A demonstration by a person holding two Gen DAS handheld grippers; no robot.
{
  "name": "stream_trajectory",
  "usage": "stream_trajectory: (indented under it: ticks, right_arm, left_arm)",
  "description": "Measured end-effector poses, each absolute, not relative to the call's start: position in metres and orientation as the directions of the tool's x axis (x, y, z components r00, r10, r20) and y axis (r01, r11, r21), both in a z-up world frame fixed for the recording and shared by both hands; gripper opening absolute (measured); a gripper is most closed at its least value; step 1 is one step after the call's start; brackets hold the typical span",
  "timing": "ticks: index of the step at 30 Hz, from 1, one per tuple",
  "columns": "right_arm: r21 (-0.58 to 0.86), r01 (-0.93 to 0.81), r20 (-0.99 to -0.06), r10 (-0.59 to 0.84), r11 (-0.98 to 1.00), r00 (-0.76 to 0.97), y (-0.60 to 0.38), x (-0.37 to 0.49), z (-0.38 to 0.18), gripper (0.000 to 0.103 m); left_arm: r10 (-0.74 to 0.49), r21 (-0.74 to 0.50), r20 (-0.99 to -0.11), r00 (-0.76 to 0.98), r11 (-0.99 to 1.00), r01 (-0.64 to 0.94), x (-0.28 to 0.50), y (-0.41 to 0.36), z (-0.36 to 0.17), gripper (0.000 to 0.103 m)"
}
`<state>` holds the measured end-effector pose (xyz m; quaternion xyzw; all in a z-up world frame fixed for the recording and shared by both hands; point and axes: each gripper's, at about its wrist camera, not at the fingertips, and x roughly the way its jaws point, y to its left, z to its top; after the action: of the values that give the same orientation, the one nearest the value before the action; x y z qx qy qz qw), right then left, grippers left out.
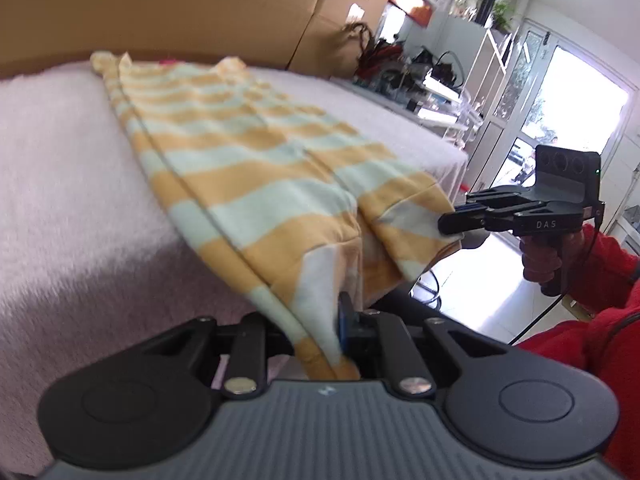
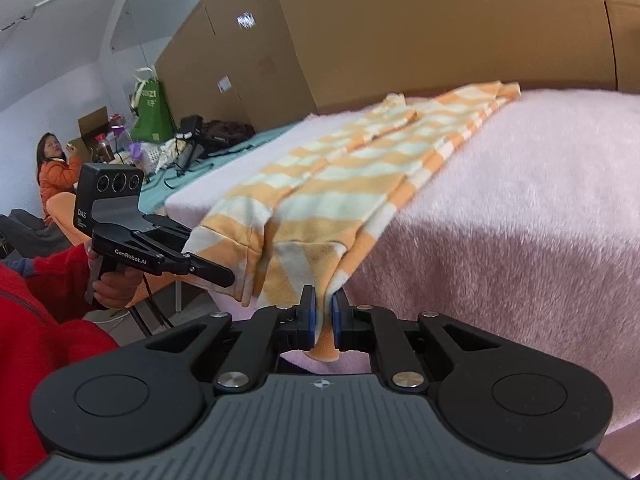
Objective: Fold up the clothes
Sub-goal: 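Lift the hem with both grippers and fold it up onto the shirt body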
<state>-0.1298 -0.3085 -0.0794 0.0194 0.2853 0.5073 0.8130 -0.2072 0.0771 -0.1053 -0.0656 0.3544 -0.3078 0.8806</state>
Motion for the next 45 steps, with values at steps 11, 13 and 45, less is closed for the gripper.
stream_trajectory:
  ticks: [11, 13, 45]
  right_arm:
    - [0.207, -0.817, -0.473, 0.786, 0.539, 0.399, -0.316, -0.14, -0.072, 0.039]
    - [0.21, -0.83, -0.458, 0.802, 0.517, 0.383, -0.316, -0.134, -0.067, 0.04]
    - [0.48, -0.827, -0.454, 0.889, 0.294, 0.053, -0.308, -0.115, -0.065, 0.012]
  left_arm:
    - [-0.564, -0.224, -0.631, 0.533, 0.79, 0.571, -0.212, 0.088, -0.09, 0.071]
    - [-0.599, -0.253, -0.605, 0.524, 0.769, 0.588, -0.207, 0.088, -0.083, 0.076]
    - [-0.655, -0.368, -0.66, 0.369, 0.71, 0.601, -0.198, 0.095, -0.093, 0.004]
